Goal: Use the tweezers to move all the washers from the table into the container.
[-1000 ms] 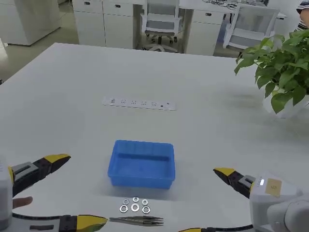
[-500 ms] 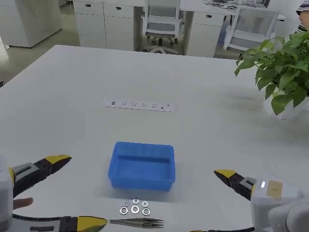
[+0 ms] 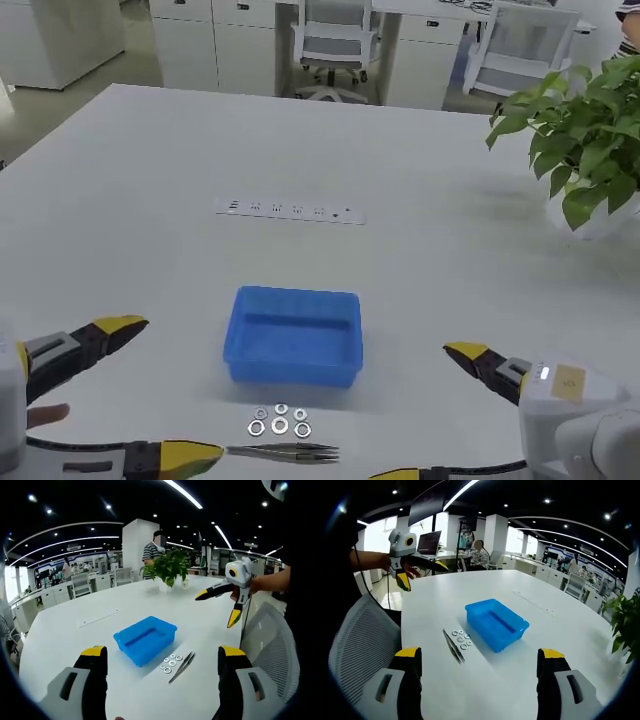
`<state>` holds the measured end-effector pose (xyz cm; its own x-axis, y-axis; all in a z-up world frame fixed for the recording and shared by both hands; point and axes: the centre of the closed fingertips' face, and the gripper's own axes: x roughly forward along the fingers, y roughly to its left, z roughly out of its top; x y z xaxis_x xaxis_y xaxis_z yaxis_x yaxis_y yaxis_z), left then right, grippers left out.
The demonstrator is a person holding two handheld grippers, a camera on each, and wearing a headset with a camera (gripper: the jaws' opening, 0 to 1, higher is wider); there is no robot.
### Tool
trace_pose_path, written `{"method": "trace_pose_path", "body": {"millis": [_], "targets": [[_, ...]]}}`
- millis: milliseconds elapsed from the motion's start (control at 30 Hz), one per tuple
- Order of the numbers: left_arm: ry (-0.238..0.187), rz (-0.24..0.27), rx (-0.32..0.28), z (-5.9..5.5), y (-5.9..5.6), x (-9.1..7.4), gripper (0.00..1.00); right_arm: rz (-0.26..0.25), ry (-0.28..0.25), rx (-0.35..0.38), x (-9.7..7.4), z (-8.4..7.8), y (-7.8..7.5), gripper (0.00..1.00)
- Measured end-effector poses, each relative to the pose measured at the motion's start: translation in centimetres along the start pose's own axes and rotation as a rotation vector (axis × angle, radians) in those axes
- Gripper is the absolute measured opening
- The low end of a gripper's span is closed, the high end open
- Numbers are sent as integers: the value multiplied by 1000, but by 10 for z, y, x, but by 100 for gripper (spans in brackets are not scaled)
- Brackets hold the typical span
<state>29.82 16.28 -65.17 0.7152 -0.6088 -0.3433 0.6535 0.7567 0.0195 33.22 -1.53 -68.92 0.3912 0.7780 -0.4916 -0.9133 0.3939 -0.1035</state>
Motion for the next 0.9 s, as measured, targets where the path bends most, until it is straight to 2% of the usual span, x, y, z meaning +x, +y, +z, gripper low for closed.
{"method": "trace_pose_path", "body": {"millis": [900], "targets": [[-15,-6,11,4,3,3,97,-1,8,-16,-3,1,-4,97]]}}
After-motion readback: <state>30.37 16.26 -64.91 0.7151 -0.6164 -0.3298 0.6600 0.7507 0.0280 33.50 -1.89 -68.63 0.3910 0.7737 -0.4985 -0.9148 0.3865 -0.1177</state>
